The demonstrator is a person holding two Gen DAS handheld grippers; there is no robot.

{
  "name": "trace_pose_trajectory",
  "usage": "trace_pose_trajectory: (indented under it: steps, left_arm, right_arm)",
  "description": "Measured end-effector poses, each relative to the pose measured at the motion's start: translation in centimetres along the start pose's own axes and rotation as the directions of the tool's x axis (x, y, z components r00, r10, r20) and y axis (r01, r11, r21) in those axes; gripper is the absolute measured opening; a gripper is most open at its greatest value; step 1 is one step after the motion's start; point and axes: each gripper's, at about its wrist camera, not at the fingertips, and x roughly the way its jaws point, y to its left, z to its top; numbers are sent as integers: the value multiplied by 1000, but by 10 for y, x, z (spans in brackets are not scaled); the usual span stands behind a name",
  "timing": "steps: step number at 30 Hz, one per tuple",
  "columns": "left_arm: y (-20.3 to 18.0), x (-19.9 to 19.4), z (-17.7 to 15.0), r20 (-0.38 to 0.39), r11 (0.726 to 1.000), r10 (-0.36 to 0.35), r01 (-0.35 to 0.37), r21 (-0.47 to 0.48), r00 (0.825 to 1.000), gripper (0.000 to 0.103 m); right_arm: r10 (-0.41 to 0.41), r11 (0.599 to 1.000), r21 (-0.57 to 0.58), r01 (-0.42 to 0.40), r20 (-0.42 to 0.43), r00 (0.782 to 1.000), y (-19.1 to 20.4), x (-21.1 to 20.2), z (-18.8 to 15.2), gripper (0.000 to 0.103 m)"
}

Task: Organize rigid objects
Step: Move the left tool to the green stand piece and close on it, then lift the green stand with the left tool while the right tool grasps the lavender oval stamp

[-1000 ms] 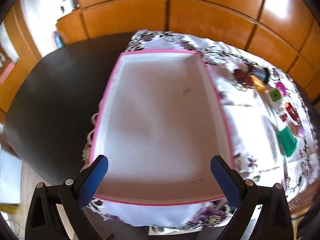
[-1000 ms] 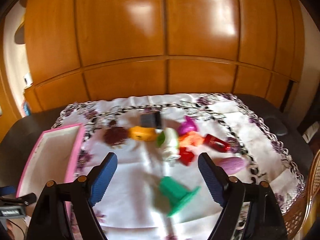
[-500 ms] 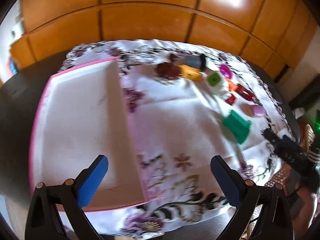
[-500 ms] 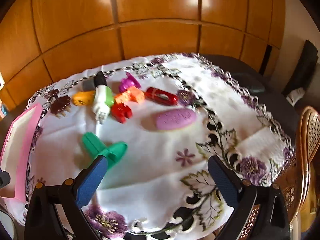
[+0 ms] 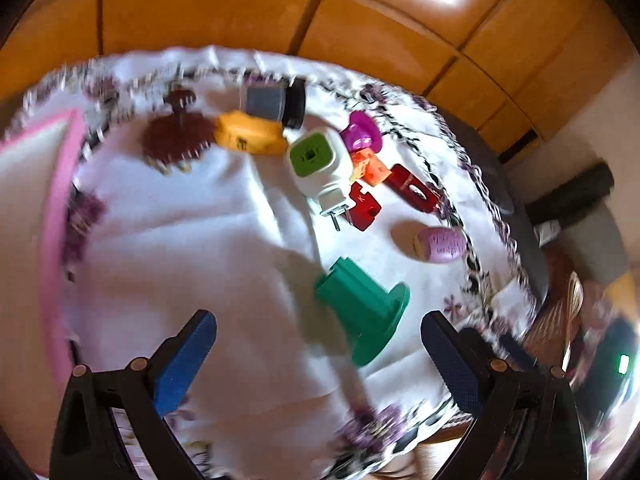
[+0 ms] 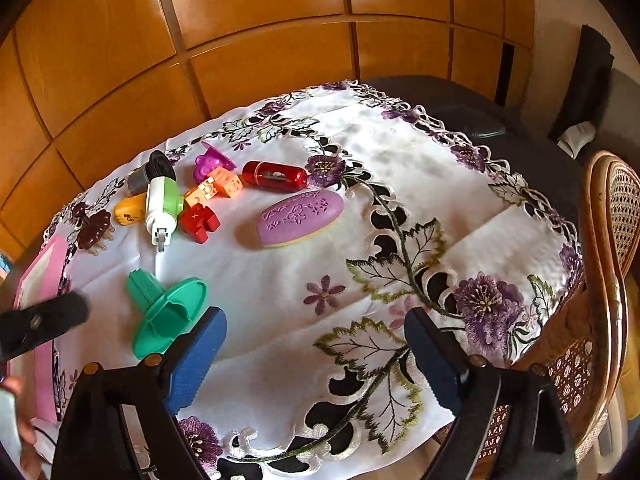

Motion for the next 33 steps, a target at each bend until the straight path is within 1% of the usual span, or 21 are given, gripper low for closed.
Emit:
trace_pose_trajectory:
  steps: [1,3,4,5,7,9,12,13,15,16,18,20,22,24,25,26,28,33]
  left_arm:
    - [2,6,4,-8,999,-20,19,-44,1000,102]
    - [4,14,9,-37,995,-35,31,-97,999,93]
    - [4,18,11,-47,992,-59,53,-112,997,87]
    - [4,24,12,-67,990,-80,71,-124,995,86]
    - [4,32,12,-92,983,-92,76,-164,992,86]
    - [5,39,11,-116,973,-134,108,-206,984,86]
    - [2,39,14,-101,971,-134,110,-215,986,86]
    - [3,40,16,-100,967,-144,119,-225,984,85]
    - [5,43,19,-88,959,-163,137,-247,983,80]
    - [5,45,20,-95,959,-155,126,-254,983,74]
    - [3,48,21,-101,960,-162,133,-248,982,67]
    - [-3,51,21,-113,965,-157,128,-228,981,49]
    - [-9,56,20,-124,976,-131,106,-189,984,45]
    - [-16,56,18,-110,986,-105,89,-140,988,45]
    - [-19,56,18,-103,990,-97,85,-116,990,42]
    - [-22,58,17,-102,990,-106,96,-100,989,37]
    - [-21,62,15,-120,987,-139,127,-103,983,32]
    - [-22,55,14,-91,988,-143,138,-64,986,30]
  right_arm:
    - [-1,1000,4,1,-1,1000,-1,1,0,92]
    - [9,1000,17,-9,-4,1000,-4,1,-1,92]
    - [12,1000,22,-12,-4,1000,-6,1,-1,92]
    - [12,1000,25,-12,-4,1000,-7,1,-2,92]
    - [11,999,33,-10,-6,1000,-10,2,-3,92]
    - [12,999,41,-11,-9,1000,-12,3,-4,92]
    - [24,998,53,-23,-17,1000,-14,5,-5,92]
    - [24,998,54,-23,-17,1000,-14,5,-5,92]
    - [27,999,48,-26,-15,1000,-12,5,-6,92]
    - [29,999,46,-28,-14,999,-11,4,-6,92]
    - [32,999,44,-31,-13,999,-10,4,-6,92]
    - [32,999,45,-31,-15,999,-10,5,-6,92]
    - [35,998,44,-34,-17,999,-10,5,-7,92]
    - [33,998,44,-33,-19,999,-10,6,-7,92]
    - [33,999,42,-33,-16,999,-11,5,-7,92]
    - [30,999,38,-30,-15,999,-11,5,-7,92]
    - [21,999,39,-20,-18,1000,-12,6,-7,92]
    - [20,999,50,-18,-31,999,-16,10,-10,92]
